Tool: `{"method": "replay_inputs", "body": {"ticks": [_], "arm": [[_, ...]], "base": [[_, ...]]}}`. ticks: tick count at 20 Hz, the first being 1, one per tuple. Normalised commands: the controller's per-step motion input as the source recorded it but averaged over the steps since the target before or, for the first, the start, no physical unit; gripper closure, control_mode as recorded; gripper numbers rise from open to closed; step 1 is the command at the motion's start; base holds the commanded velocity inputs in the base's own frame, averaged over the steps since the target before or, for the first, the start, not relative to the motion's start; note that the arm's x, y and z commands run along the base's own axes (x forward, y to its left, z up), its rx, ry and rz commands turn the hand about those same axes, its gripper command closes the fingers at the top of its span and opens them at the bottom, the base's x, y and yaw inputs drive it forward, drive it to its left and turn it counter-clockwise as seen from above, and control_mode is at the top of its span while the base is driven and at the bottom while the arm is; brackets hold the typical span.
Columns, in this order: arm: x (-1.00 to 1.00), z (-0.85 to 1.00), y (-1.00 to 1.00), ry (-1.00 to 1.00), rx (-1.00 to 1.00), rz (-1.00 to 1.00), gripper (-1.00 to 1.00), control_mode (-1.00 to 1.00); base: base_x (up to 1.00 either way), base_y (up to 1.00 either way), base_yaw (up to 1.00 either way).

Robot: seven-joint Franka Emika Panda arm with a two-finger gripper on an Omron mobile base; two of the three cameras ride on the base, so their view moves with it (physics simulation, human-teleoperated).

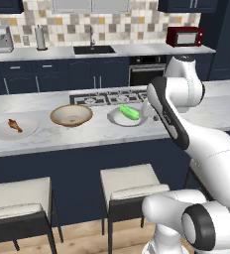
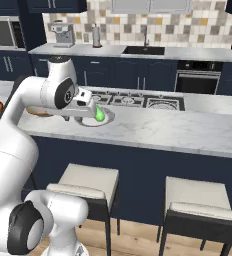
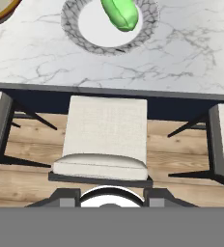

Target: Pick the chicken drumstick and corn from their plates and place them in the bowl. Then put the bowl in the fridge.

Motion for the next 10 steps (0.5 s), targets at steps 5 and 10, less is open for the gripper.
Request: {"method": "replay_inputs", "body": {"ticks": [5,10], "arm": [[0.0,0.0,0.0,0.0,0.0,0.0,-1.0,1.0],[0.0,0.0,0.0,0.0,0.0,0.0,-1.0,1.0]], "base": [[0.0,0.0,0.0],[0.0,0.0,0.0]]}}
